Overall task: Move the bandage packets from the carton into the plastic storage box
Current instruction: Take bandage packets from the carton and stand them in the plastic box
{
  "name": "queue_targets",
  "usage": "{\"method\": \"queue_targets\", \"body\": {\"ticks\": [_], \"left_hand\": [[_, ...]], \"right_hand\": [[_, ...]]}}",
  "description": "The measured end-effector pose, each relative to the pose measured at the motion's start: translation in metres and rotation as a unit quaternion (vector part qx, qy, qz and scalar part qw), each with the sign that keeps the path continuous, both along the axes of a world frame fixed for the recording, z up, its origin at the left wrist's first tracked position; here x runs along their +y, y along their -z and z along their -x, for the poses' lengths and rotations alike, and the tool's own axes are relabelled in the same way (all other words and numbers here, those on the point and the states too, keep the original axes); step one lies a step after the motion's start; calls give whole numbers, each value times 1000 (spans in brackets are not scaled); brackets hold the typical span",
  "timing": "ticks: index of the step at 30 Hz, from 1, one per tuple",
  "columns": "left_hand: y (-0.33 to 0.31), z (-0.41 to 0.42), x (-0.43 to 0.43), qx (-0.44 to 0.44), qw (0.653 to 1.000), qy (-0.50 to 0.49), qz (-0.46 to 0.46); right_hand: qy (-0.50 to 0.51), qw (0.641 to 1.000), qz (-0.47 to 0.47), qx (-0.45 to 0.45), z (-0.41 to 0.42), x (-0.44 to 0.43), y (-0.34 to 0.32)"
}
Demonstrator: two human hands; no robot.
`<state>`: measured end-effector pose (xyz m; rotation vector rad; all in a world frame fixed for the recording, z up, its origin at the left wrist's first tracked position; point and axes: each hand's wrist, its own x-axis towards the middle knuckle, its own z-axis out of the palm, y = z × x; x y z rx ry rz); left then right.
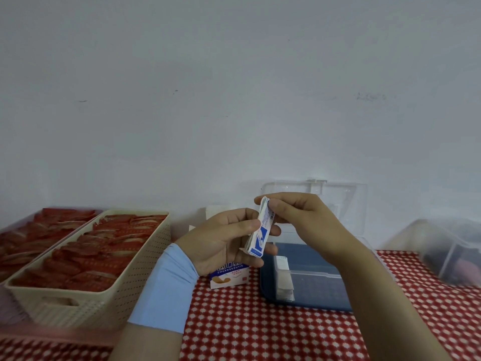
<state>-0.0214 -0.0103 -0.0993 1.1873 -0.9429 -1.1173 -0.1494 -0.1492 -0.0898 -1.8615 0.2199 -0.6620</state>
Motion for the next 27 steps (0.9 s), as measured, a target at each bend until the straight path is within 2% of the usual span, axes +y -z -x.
{"method": "queue_targets", "body": {"ticks": [3, 6, 8, 11, 15, 19, 22, 27], "left_hand": [[0, 0, -1, 7, 1000, 4, -11], [-3, 1, -3, 3, 1000, 7, -16], [-6, 3, -5, -93, 993, -57, -34], [-9, 5, -11, -247, 955, -160, -48], [-8, 8, -13, -320, 921, -217, -54], [-2, 14, -17, -295, 922, -249, -35], [5, 25, -23, -264, 933, -244, -16], [13, 47, -30, -256, 931, -261, 4]], "right_hand": [[8, 999, -24, -19, 0, -3, 1], [32, 999, -7, -26, -3, -7, 3], [49, 998, 13, -25, -5, -8, 5], [76, 997, 19, -26, -7, -11, 8], [82, 996, -25, -21, -7, -9, 9], [38, 996, -69, 50, 7, -10, 7], [30, 992, -97, 77, 20, -13, 6], [21, 988, -110, 104, 32, -18, 3]]}}
